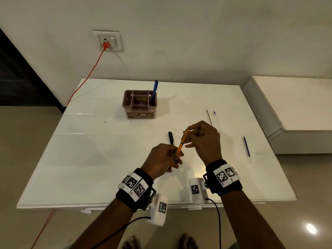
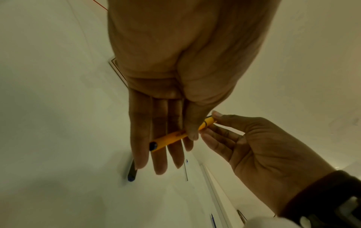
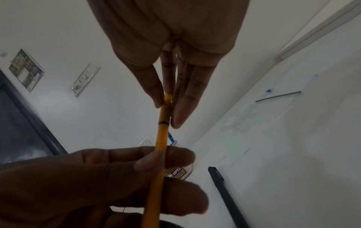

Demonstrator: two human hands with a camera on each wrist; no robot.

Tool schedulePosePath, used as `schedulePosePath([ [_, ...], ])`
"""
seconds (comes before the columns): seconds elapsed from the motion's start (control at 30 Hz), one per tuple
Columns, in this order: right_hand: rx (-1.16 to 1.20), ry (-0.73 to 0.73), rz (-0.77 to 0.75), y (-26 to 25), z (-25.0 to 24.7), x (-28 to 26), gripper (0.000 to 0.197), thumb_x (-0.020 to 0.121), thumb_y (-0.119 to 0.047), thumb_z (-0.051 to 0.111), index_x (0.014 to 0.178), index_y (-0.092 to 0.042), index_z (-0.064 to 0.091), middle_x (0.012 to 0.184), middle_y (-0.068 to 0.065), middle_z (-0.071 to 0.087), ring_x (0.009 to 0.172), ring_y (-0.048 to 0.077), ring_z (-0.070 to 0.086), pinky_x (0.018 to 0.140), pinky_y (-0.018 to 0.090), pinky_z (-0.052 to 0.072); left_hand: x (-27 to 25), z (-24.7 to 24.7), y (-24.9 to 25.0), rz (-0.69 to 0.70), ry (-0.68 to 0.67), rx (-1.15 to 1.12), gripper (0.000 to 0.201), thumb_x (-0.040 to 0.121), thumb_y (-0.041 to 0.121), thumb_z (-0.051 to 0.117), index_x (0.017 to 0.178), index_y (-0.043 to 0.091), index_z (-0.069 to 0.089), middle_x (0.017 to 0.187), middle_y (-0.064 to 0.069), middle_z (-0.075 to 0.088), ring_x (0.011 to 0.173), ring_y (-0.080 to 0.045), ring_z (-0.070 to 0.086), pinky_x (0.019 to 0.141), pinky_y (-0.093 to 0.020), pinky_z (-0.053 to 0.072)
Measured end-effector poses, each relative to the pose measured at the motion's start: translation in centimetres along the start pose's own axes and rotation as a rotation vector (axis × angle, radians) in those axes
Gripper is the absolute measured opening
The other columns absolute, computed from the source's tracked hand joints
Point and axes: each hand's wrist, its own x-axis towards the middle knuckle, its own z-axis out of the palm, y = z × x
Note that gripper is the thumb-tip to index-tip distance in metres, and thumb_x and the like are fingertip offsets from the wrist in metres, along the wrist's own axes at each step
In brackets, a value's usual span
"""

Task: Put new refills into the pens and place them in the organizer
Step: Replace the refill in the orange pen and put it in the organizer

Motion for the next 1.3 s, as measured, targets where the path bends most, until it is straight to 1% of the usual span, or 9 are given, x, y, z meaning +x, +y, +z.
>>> schedulePosePath([
  [0.17,-0.029,-0.002,-0.024,0.3,0.1,0.2,0.014,0.090,-0.004,0.074,0.094,0.002,0.062,0.075,0.016,0.076,0.068,0.026,0.077,0.059,0.042,0.064,-0.1,0.2,0.1,-0.015,-0.017,-0.005,0.020,0.103,0.018,0.055,0.106,0.012,0.073,0.088,-0.006,0.079,0.084,-0.026,0.078,0.067,-0.031,0.060],
  [0.43,-0.020,0.012,-0.049,0.7,0.4,-0.2,0.014,0.089,0.002,0.072,0.088,0.007,0.060,0.075,0.021,0.074,0.066,0.030,0.076,0.060,0.047,0.064,-0.4,0.0,-0.2,-0.001,-0.013,0.014,0.020,0.102,0.018,0.058,0.107,0.008,0.075,0.089,-0.011,0.079,0.080,-0.026,0.079,0.064,-0.033,0.060],
  [0.63,0.008,0.013,-0.056,-0.1,0.9,-0.7,0.020,0.085,0.000,0.078,0.100,0.001,0.063,0.076,0.015,0.076,0.067,0.025,0.077,0.059,0.042,0.064,-0.5,-1.0,0.2,0.035,0.009,0.000,0.021,0.102,0.021,0.059,0.111,0.011,0.075,0.094,-0.012,0.079,0.083,-0.025,0.079,0.071,-0.038,0.063],
  [0.73,-0.002,0.035,-0.062,-0.4,1.5,-0.6,0.037,0.079,-0.004,0.085,0.110,-0.008,0.064,0.078,0.012,0.076,0.070,0.026,0.077,0.065,0.046,0.065,-0.3,-1.2,0.7,0.068,0.076,-0.021,0.021,0.100,0.023,0.062,0.112,0.012,0.076,0.093,-0.010,0.080,0.083,-0.024,0.079,0.074,-0.041,0.064],
  [0.83,-0.040,0.034,-0.088,-0.5,2.3,-0.7,0.042,0.078,-0.008,0.086,0.112,-0.014,0.063,0.081,0.008,0.077,0.074,0.025,0.077,0.070,0.049,0.065,-0.2,-1.5,0.6,0.112,0.167,0.012,0.022,0.099,0.025,0.064,0.113,0.013,0.076,0.089,-0.008,0.080,0.081,-0.021,0.078,0.073,-0.038,0.063],
  [1.0,-0.061,0.052,-0.124,-1.2,3.7,0.0,0.029,0.079,-0.008,0.086,0.102,-0.007,0.069,0.083,0.007,0.078,0.074,0.024,0.078,0.072,0.051,0.064,-0.2,-2.7,0.1,0.191,0.323,-0.033,0.013,0.094,0.024,0.071,0.097,0.016,0.081,0.079,-0.004,0.078,0.078,-0.021,0.076,0.071,-0.043,0.062],
  [1.1,-0.100,0.012,-0.174,-2.7,5.2,1.0,0.019,0.079,-0.010,0.086,0.093,-0.011,0.072,0.080,0.004,0.078,0.072,0.021,0.077,0.071,0.049,0.065,0.0,-4.1,0.1,0.229,0.413,-0.046,0.012,0.092,0.025,0.073,0.091,0.017,0.082,0.076,-0.003,0.078,0.077,-0.024,0.074,0.075,-0.044,0.060],
  [1.23,-0.149,0.015,-0.268,-5.1,7.5,4.3,0.018,0.076,-0.014,0.086,0.085,-0.020,0.071,0.074,0.000,0.076,0.068,0.021,0.076,0.069,0.049,0.064,1.6,-6.8,1.7,0.303,0.517,0.070,0.017,0.091,0.030,0.074,0.095,0.016,0.082,0.065,0.008,0.069,0.064,-0.012,0.061,0.072,-0.033,0.053],
  [1.3,-0.202,0.049,-0.324,-6.1,8.5,6.7,0.016,0.074,-0.018,0.085,0.083,-0.016,0.072,0.071,-0.001,0.075,0.067,0.021,0.074,0.070,0.049,0.063,2.8,-8.2,3.4,0.354,0.534,0.160,0.018,0.091,0.025,0.075,0.094,0.009,0.081,0.070,0.000,0.071,0.068,-0.014,0.062,0.073,-0.029,0.051],
])
